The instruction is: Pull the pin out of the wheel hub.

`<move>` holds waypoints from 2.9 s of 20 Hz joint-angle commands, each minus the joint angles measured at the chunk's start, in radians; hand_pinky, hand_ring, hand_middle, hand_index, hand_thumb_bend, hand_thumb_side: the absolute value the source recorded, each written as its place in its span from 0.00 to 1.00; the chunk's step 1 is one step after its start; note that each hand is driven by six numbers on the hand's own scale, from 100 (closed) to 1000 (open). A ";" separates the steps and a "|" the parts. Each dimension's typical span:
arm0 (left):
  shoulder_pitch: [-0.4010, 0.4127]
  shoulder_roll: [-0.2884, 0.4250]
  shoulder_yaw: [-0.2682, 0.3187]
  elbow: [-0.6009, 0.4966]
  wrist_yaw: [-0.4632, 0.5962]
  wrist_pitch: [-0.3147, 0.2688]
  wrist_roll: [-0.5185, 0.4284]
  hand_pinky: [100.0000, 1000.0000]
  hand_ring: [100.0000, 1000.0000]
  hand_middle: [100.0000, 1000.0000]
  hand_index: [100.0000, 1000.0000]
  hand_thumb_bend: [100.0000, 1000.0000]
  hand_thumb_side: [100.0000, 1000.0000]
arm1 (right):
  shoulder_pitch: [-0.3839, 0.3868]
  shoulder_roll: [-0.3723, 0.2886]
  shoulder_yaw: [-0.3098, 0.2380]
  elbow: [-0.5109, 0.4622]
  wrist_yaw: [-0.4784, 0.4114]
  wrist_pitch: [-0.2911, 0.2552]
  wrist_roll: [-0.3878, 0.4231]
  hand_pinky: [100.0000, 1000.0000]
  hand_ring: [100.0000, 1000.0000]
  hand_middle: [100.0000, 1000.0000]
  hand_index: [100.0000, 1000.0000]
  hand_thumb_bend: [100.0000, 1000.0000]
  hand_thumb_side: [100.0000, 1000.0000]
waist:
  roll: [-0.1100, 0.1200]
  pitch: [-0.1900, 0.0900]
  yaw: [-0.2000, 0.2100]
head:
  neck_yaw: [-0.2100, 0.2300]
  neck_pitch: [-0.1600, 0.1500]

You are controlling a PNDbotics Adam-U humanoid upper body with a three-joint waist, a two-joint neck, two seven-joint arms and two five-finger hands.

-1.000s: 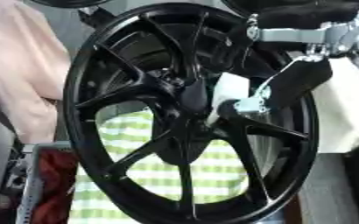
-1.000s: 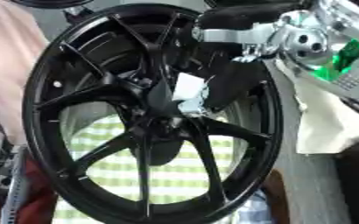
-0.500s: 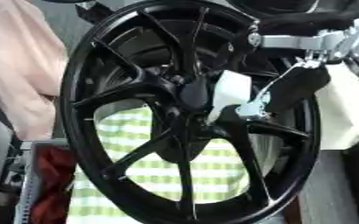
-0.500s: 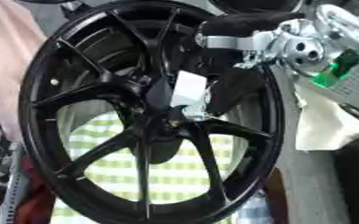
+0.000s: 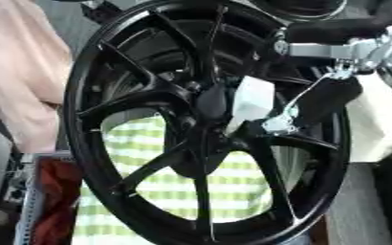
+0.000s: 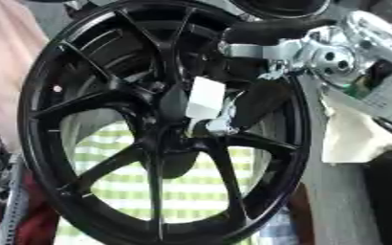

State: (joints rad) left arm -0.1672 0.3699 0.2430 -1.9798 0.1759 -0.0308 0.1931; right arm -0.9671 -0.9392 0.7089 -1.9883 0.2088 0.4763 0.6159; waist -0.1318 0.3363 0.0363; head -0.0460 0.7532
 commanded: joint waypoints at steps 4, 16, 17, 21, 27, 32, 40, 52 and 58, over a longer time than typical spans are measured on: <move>-0.010 0.012 -0.003 -0.020 -0.007 -0.001 -0.006 0.82 0.62 0.68 0.83 0.00 0.85 | -0.009 -0.033 -0.022 -0.012 -0.003 0.015 -0.014 0.82 0.77 0.54 0.77 0.47 0.39 | 0.005 -0.012 0.003 | -0.001 -0.013; -0.011 0.011 -0.004 -0.020 -0.009 -0.001 -0.010 0.82 0.62 0.68 0.83 0.00 0.85 | -0.011 -0.025 -0.019 -0.012 -0.034 0.043 -0.047 0.79 0.74 0.48 0.70 0.49 0.35 | 0.004 -0.006 0.009 | -0.003 -0.017; -0.011 0.011 -0.004 -0.020 -0.009 -0.001 -0.010 0.82 0.62 0.68 0.83 0.00 0.85 | -0.011 -0.024 -0.018 -0.012 -0.035 0.045 -0.048 0.79 0.74 0.47 0.70 0.50 0.35 | 0.004 -0.006 0.010 | -0.003 -0.017; -0.011 0.010 -0.005 -0.020 -0.010 0.000 -0.011 0.82 0.62 0.68 0.83 0.00 0.86 | -0.013 -0.020 -0.016 -0.012 -0.043 0.054 -0.051 0.79 0.72 0.46 0.68 0.49 0.33 | 0.002 -0.005 0.012 | -0.004 -0.018; -0.010 0.010 -0.004 -0.020 -0.010 0.001 -0.012 0.82 0.62 0.68 0.83 0.00 0.86 | -0.018 -0.014 -0.014 -0.012 -0.055 0.069 -0.059 0.78 0.70 0.45 0.66 0.46 0.30 | -0.001 -0.004 0.014 | -0.003 -0.018; -0.010 0.009 -0.004 -0.020 -0.011 0.001 -0.013 0.82 0.62 0.68 0.83 0.00 0.86 | -0.026 -0.004 -0.008 -0.012 -0.068 0.086 -0.063 0.78 0.67 0.43 0.64 0.40 0.22 | -0.003 -0.004 0.015 | -0.005 -0.020; -0.009 0.007 -0.004 -0.020 -0.012 0.003 -0.016 0.82 0.63 0.68 0.83 0.00 0.86 | -0.038 0.009 -0.002 -0.012 -0.094 0.104 -0.091 0.77 0.63 0.40 0.59 0.33 0.14 | -0.005 -0.003 0.014 | -0.004 -0.018; -0.011 0.007 -0.004 -0.020 -0.013 0.003 -0.023 0.83 0.63 0.68 0.83 0.00 0.87 | -0.029 0.006 0.003 -0.012 -0.075 0.106 -0.082 0.76 0.60 0.38 0.58 0.32 0.00 | -0.012 -0.001 0.013 | -0.003 -0.020; -0.012 0.007 -0.004 -0.020 -0.013 0.004 -0.028 0.83 0.63 0.68 0.83 0.00 0.87 | -0.014 -0.007 -0.004 -0.012 -0.059 0.082 -0.076 0.76 0.57 0.36 0.56 0.30 0.00 | -0.015 0.000 0.010 | -0.002 -0.020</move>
State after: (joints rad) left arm -0.1689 0.3688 0.2379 -1.9798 0.1670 -0.0260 0.1685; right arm -0.9781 -0.9126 0.7129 -1.9937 0.1400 0.5617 0.5341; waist -0.1540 0.3490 0.0489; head -0.0474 0.7442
